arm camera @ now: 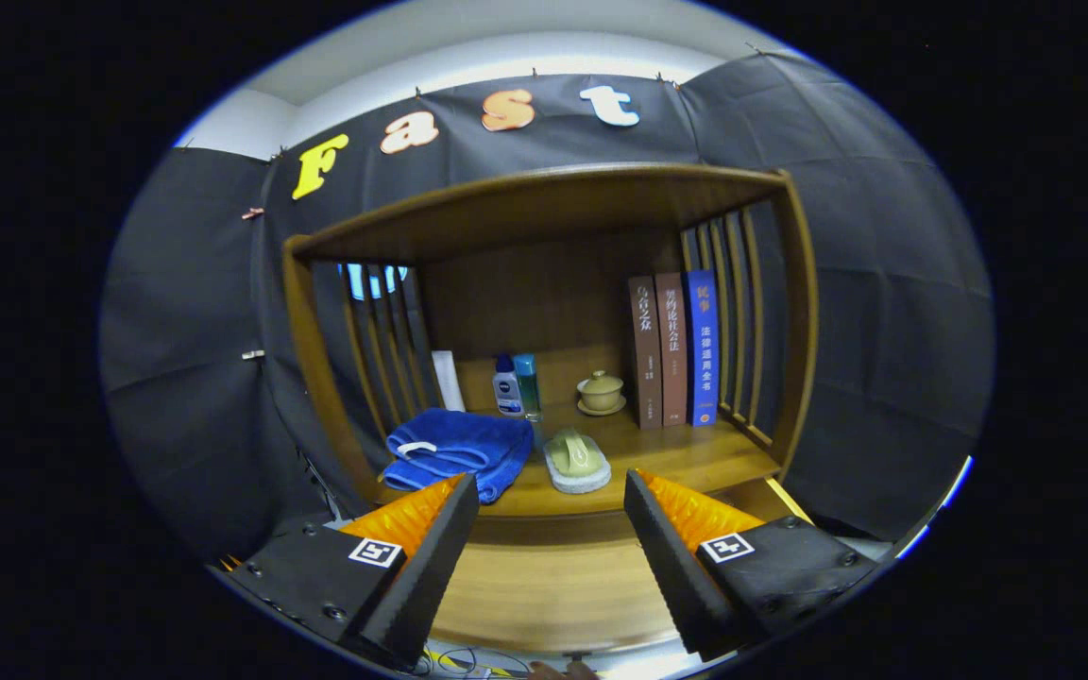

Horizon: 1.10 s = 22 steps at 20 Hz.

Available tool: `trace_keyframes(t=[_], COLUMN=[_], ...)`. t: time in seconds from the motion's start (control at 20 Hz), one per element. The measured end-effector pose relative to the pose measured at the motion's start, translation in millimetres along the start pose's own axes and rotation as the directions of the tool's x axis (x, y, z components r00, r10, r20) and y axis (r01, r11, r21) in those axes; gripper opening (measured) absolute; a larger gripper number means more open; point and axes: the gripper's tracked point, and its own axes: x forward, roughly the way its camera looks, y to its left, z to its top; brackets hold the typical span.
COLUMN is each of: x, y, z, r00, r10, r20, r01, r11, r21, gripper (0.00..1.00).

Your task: Pull open the drawer, take out the items inside it, and place them on the countertop above the cabinet.

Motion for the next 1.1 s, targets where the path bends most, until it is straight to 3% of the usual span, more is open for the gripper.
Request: trace_keyframes(t=[0.25,0.4,0.8,1.1], x=[-68,-84,-79,-48], y=[-9,-12,-21,-34], z=[-33,-74,-172,-217], r00=[0.995,0.996,0.999,0.993], r10=[-0.01,-0.011,-0.029,-0.06], r20=[0.094,0.089,-0.029,-0.101], r01=[0.009,0.008,0.029,0.063], r11=[1.0,0.999,0.999,0.998], r21=[0.009,0.038,0.029,0.028], gripper=[0.99,0.99,0.99,0.99])
